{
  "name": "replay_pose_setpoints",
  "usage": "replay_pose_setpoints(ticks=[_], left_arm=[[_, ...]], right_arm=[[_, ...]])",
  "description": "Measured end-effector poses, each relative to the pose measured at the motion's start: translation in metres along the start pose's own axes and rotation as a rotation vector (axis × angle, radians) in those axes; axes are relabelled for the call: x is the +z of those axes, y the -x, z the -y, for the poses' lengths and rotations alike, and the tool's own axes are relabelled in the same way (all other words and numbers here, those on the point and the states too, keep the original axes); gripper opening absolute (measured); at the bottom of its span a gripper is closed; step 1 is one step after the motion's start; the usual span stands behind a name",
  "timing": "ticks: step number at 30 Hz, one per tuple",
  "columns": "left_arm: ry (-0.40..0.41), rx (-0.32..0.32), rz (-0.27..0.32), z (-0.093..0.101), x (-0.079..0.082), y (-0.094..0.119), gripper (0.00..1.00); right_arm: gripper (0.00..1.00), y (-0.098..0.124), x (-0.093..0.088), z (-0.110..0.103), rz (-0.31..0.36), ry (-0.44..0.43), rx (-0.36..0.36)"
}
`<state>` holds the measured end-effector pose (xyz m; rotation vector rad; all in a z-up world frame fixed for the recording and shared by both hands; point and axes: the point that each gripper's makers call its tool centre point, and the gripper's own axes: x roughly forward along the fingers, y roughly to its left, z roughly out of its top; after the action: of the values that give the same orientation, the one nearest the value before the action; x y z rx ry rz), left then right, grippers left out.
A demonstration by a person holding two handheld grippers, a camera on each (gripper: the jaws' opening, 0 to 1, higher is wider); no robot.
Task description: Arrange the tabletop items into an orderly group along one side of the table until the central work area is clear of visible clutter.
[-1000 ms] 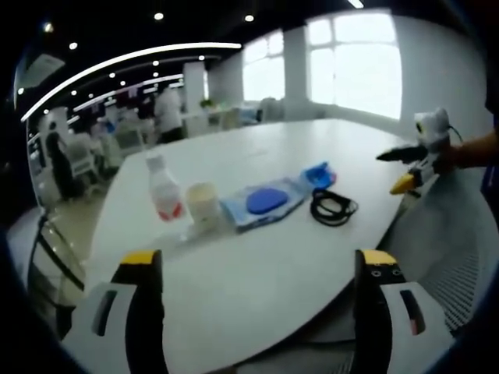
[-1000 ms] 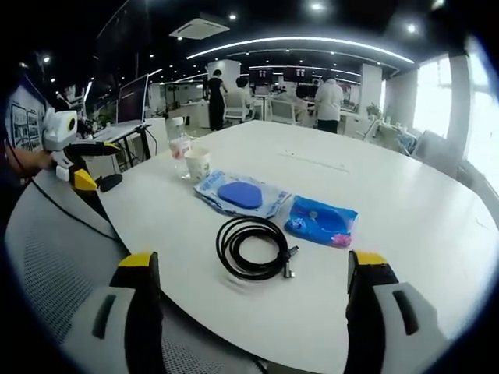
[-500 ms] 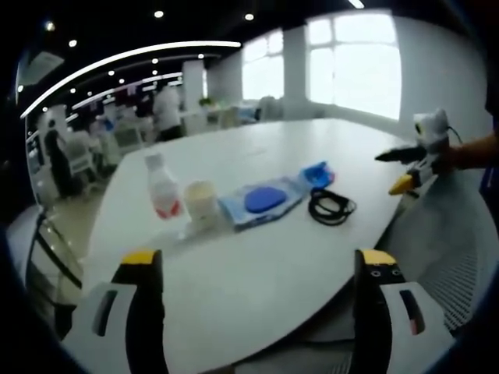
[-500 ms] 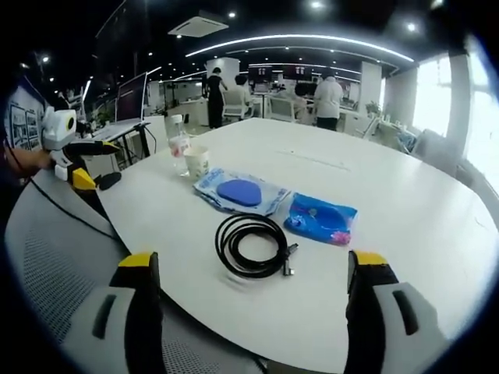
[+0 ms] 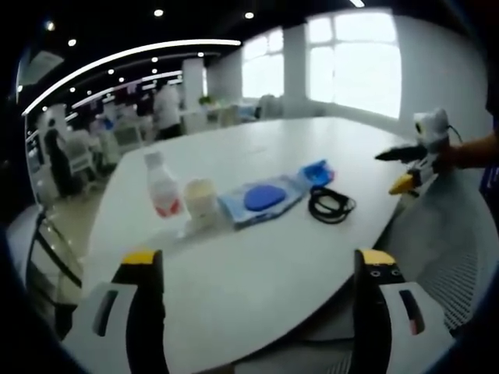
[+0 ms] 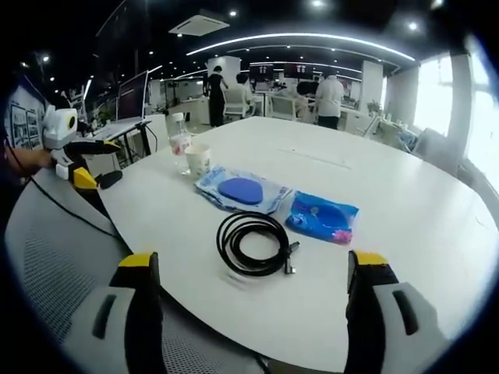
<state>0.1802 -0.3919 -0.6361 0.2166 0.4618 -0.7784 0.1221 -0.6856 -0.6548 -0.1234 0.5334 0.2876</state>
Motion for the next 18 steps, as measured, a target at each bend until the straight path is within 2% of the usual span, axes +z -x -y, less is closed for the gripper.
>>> replay_pose_setpoints(ticks=[18], left_arm=[[0.005, 0.012, 0.003, -0.0019, 0.0004, 0.0002, 0.98]], right_arm=[[1.0, -0.0007, -0.0012, -0.0004, -0.003, -0.006, 0.006]])
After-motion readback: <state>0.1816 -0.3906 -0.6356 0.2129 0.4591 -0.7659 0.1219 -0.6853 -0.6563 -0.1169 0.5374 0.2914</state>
